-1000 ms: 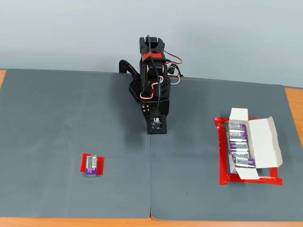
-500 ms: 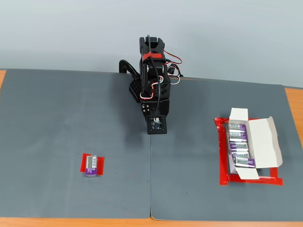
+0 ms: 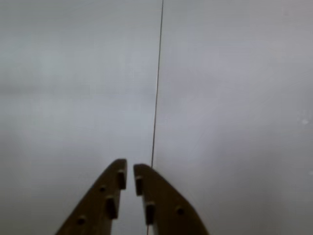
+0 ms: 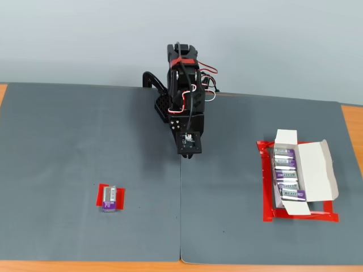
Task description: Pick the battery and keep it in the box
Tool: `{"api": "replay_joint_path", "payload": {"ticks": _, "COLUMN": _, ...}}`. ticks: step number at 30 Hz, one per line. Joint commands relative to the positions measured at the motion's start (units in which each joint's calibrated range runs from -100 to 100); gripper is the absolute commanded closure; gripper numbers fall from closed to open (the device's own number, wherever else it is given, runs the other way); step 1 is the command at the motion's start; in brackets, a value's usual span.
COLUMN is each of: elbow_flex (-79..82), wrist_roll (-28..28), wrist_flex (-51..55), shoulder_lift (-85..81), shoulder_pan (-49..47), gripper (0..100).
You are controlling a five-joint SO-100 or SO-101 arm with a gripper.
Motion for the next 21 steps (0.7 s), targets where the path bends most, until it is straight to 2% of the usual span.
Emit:
{"api": "replay_joint_path", "payload": {"ticks": 1, "elbow_flex": -5.78, "wrist_roll": 0.37, "wrist_flex": -4.80, "shoulder_lift": 5.85, "shoulder_pan": 0.41, "gripper": 98}}
{"api": "replay_joint_path", "payload": {"ticks": 5, "elbow_flex": -11.29, "wrist_roll": 0.37, "wrist_flex": -9.66, "shoulder_lift": 15.76, "shoulder_pan": 0.48, "gripper": 98}}
{"api": "replay_joint_path", "payload": {"ticks": 10, "elbow_flex": -20.34, "wrist_roll": 0.47, "wrist_flex": -10.88, "shoulder_lift": 29.08, "shoulder_pan": 1.75, "gripper": 98}}
{"api": "replay_joint_path", "payload": {"ticks": 21, "elbow_flex": -38.61, "wrist_roll": 8.23, "wrist_flex": -10.96, "shoulder_lift": 51.54, "shoulder_pan": 12.12, "gripper": 98}}
